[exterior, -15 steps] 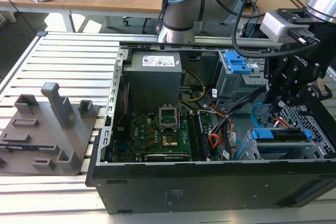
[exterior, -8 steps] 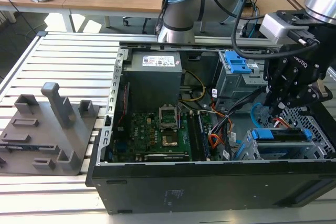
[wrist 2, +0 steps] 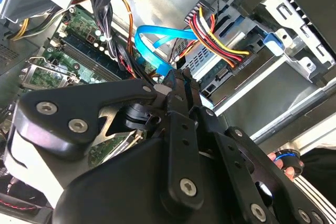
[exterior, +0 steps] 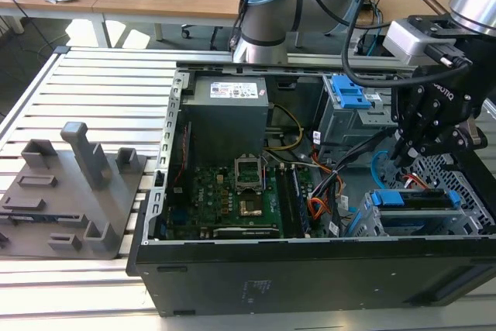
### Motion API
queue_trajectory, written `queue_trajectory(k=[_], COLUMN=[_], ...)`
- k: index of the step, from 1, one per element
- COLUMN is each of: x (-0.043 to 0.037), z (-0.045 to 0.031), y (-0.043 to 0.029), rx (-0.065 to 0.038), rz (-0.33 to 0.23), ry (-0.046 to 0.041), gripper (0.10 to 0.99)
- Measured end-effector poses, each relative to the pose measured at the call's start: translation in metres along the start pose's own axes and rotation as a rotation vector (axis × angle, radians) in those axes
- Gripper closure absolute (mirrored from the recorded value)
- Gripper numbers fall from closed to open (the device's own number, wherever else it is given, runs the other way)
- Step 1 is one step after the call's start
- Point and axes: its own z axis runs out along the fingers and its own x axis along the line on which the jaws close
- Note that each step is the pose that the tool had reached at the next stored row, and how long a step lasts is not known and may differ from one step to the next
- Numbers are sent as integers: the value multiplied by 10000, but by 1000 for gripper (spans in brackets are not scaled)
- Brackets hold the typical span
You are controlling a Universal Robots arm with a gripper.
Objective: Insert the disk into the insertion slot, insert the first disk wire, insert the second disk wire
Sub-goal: 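Insert the second disk wire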
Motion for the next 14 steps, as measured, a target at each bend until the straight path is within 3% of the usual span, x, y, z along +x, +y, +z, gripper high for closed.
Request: queue_trajectory(k=[4, 14], x=[28, 271], z=[2, 20], y=[5, 47], rx=[0, 0], rz=[0, 0], ry=[-1, -3], gripper=[922, 922])
